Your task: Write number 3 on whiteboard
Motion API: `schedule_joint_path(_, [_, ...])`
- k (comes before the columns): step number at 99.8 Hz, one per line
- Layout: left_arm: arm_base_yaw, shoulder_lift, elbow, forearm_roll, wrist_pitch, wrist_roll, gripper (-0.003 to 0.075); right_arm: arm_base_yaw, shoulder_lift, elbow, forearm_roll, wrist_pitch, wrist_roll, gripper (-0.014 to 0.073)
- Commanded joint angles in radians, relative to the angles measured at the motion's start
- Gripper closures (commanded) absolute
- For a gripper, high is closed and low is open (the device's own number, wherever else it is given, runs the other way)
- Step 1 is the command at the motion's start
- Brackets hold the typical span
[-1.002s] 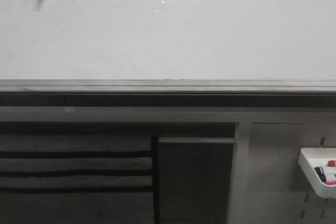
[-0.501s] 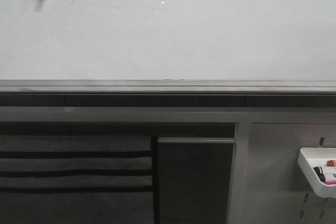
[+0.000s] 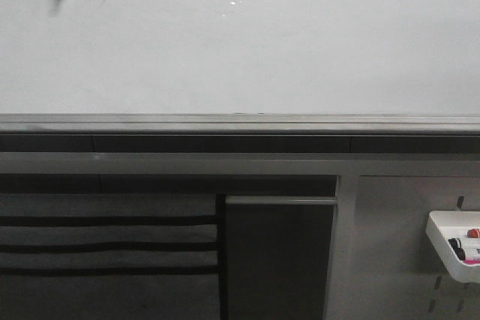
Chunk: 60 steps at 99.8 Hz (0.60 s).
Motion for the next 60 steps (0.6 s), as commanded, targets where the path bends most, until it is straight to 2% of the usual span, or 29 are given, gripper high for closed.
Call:
schedule_joint_path(1, [-0.002,0.019,-0.033,-0.01,-0.069,-0.01,0.0738,-0.005,0.018,-0.034,-0.012,-0.072,-0.012,0.0668])
schedule_joint_path(51, [-0.002,0.019,-0.033,-0.035,-0.069,-0.01,0.0738,-0.005,0.018,-0.034,-0.012,-0.078,-0.012,0.0667])
schedule_joint_path(60, [-0.002,0.021,-0.032,-0.035,-0.069,-0.01,0.0728,-0.005,0.018,-0.034,-0.012,-0.08,-0.01,0.062])
